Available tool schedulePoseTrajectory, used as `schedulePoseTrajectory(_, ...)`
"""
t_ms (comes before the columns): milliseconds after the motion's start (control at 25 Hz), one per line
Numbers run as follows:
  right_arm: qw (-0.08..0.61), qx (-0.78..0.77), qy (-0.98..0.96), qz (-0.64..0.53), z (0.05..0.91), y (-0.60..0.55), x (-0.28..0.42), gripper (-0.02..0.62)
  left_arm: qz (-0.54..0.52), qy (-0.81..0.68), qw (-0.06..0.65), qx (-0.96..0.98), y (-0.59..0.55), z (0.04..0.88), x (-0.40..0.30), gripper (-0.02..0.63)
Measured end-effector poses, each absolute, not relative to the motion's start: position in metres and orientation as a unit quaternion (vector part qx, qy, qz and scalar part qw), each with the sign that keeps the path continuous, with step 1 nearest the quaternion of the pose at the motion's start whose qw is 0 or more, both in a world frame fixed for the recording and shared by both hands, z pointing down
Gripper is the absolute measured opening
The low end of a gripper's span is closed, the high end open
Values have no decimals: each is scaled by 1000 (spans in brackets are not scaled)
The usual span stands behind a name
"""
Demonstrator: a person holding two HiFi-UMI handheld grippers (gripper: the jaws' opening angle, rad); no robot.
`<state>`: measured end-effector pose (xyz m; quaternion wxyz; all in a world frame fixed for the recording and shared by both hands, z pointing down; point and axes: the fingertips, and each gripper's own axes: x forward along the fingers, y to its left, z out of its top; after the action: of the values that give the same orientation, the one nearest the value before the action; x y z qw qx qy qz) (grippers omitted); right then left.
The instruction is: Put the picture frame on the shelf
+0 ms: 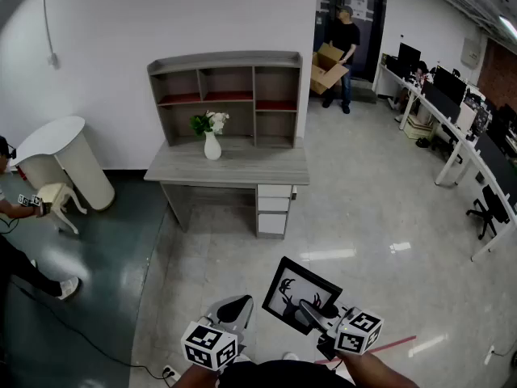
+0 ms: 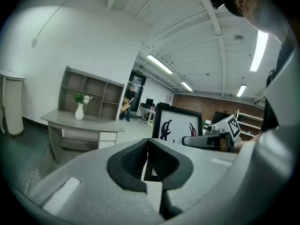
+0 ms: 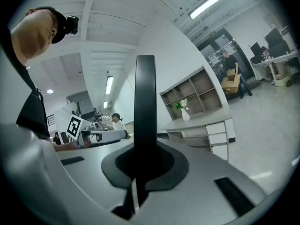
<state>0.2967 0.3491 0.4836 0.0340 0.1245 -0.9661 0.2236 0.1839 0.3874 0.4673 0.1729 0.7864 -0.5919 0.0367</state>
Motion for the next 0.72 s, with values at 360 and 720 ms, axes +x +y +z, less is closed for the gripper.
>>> schedulePoseTrajectory(360, 38, 131, -966, 220, 483, 352, 295, 21, 38, -596, 167, 785, 392, 467, 179, 9)
schedulePoseTrajectory(720, 25, 136, -960, 243, 484, 359, 286, 21, 36, -591, 170, 787, 394, 472, 166, 9)
